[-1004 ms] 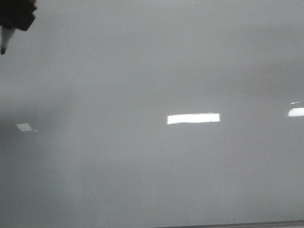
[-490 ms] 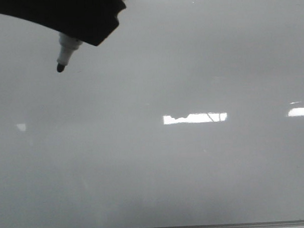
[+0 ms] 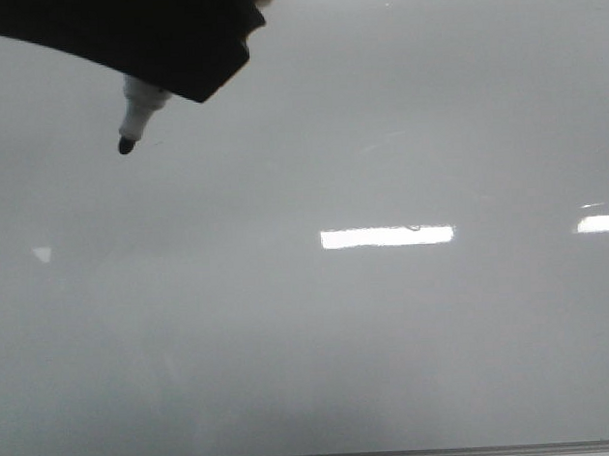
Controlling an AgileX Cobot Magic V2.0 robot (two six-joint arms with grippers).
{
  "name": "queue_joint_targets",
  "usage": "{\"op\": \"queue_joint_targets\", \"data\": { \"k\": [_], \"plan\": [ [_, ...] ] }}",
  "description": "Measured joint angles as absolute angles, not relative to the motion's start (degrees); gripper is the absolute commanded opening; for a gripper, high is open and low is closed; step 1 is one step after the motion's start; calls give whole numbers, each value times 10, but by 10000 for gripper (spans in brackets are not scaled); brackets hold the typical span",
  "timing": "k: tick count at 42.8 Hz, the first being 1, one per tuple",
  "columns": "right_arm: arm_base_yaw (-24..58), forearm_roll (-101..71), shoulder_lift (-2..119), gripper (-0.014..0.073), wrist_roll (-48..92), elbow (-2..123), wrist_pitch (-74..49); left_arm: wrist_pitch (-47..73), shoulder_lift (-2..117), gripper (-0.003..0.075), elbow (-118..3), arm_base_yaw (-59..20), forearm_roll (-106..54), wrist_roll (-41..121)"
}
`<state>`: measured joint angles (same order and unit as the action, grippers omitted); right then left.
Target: Write number 7 on whiteboard
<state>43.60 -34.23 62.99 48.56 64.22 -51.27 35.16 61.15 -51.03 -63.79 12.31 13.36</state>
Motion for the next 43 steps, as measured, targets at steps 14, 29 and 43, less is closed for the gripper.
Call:
{"op": "queue_joint_targets", "data": {
  "k": [14,29,43],
  "plan": [
    [438,-342,674,261,487,669,-555,354,612,93,-510,-638,123,134],
    [438,-330,674,-62,489,672,-559,363,612,97,-510,-638,112,126],
    [418,-261,675,-59,445,669,-544,370,599,308,-510,-595,107,106]
  ]
}}
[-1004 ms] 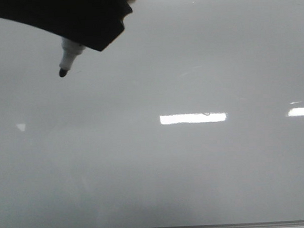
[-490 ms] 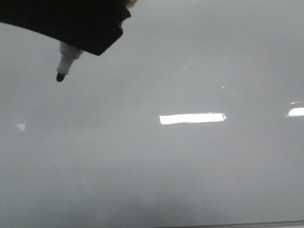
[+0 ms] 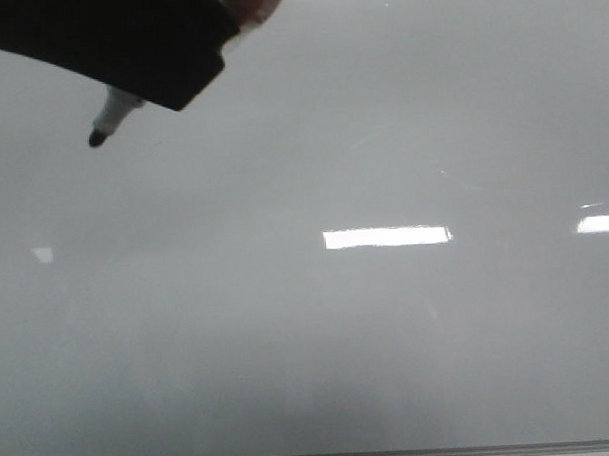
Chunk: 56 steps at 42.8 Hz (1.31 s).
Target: Write number 7 on whiteboard
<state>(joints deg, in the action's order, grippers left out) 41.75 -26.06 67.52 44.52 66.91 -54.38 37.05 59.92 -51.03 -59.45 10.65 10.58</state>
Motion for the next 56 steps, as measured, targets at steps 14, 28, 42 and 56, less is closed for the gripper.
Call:
{"op": "queue_joint_targets", "data": {
  "k": [14,28,42,56],
  "plan": [
    [331,-219,674,-59,367,545,-409,371,453,393,-439,-570,77,86],
    [329,-362,674,-59,362,452,-141,310,166,-20,-246,-570,72,17],
    [348,-373,782,-59,361,541,-135,305,81,-20,-213,-570,71,13],
    [362,-376,937,-59,361,677,-142,300,81,-20,-213,-570,70,13]
  ]
}}
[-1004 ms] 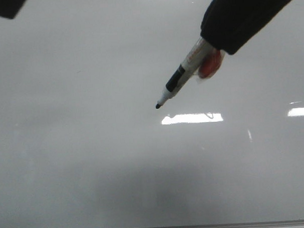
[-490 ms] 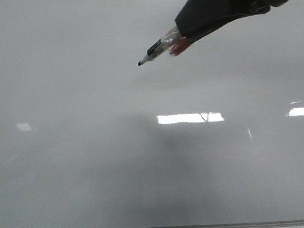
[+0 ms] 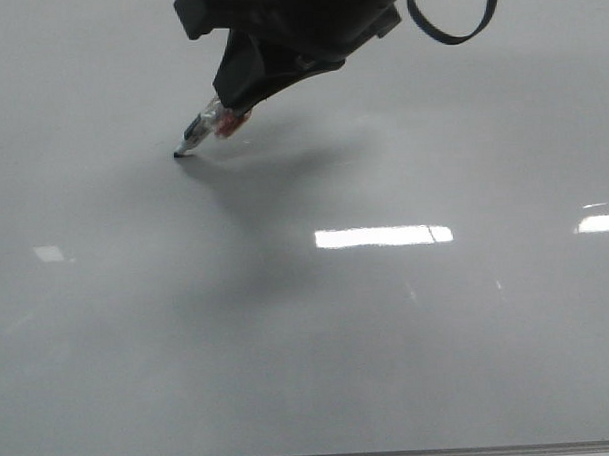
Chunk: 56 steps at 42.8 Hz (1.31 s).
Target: Write number 7 on whiteboard
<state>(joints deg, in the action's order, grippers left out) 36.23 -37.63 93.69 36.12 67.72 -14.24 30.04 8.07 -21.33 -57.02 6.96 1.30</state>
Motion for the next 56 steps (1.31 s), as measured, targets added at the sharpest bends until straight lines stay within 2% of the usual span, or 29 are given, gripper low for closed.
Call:
{"op": "queue_joint_targets", "data": {
  "k": [8,26,43,49,56],
  "plan": [
    [353,-378,939,-59,361,680,-150,299,80,-20,-212,-570,70,13],
    [270,-388,871,-59,361,597,-180,299,80,-20,-212,-570,68,13],
    [356,-387,973,-61,364,560,-173,299,80,-20,-212,-570,68,13],
    [392,-380,914,-61,393,560,-179,299,80,-20,-212,-570,66,13],
    [423,-378,810,-61,468,584,-270,305,90,-16,-213,-570,61,13]
  ]
}}
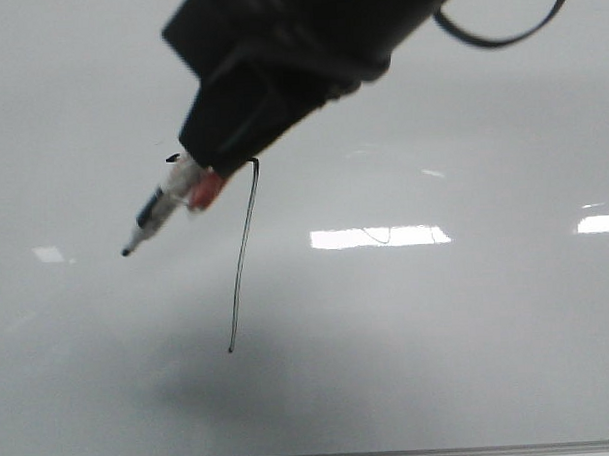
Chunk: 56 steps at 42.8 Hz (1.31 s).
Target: Write number 7 on whiteboard
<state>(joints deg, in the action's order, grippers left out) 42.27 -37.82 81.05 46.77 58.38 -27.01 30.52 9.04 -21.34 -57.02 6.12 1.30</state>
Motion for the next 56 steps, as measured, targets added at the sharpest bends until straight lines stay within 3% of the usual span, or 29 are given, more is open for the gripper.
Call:
{"op": "queue_joint_targets", "data": {
  "k": [4,7,11,13,15,24,34,49,53,56],
  "plan": [
    [423,-376,791,-59,504,613,-350,337,138,69,-225,-570,61,13],
    [424,-372,790,-59,518,636,-405,344,182,206,-237,-570,61,13],
    [432,-366,790,-59,531,653,-450,335,247,454,-256,-570,66,13],
    [437,-362,790,-59,534,659,-463,331,272,520,-265,-570,71,13],
    [444,-362,790,-59,535,661,-471,327,299,536,-273,-570,74,14],
    [486,-359,790,-59,536,665,-475,281,393,417,-282,-570,77,14],
    [515,-359,790,-59,537,665,-457,255,421,324,-282,-570,79,15],
    [518,-359,790,-55,537,665,-443,255,422,62,-282,-570,79,17],
    [518,-359,790,6,537,665,-441,255,422,7,-282,-570,84,27],
    [518,-361,790,150,537,665,-438,255,422,-22,-282,-570,85,30]
  ]
}}
